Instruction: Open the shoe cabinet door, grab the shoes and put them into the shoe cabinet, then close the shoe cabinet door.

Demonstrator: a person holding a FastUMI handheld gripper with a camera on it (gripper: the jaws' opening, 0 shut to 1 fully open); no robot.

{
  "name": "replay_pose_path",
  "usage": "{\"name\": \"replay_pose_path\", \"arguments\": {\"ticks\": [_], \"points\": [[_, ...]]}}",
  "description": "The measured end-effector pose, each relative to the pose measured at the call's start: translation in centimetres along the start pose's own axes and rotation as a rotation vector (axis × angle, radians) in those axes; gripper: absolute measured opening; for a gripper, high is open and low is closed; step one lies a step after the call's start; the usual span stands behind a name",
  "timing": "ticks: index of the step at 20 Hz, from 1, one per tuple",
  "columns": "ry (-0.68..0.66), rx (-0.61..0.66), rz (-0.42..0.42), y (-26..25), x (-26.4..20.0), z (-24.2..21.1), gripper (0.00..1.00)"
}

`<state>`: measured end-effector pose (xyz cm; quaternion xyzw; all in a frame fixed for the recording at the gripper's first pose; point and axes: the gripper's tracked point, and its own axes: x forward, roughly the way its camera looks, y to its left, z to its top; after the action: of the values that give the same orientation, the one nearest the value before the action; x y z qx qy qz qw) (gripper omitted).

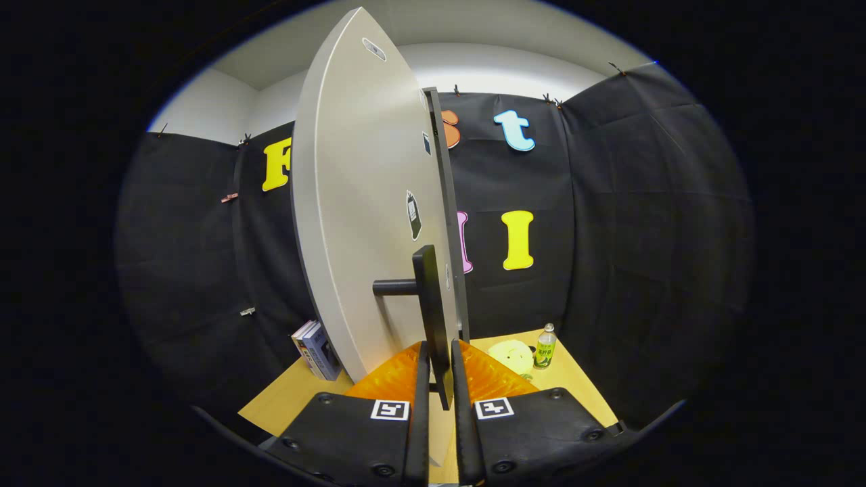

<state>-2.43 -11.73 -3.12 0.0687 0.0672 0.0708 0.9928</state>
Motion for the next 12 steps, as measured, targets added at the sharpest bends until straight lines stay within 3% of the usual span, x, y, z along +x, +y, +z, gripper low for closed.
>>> {"name": "replay_pose_path", "arguments": {"ticks": [3, 7, 12], "points": [[-0.013, -0.008, -0.023, -1.5, -0.4, 0.3, 0.21], [-0.036, -0.028, -0.114, -4.1, -0.8, 0.7, 0.21], [-0.038, -0.01, -0.14, -4.3, -3.4, 0.2, 0.21]]}}
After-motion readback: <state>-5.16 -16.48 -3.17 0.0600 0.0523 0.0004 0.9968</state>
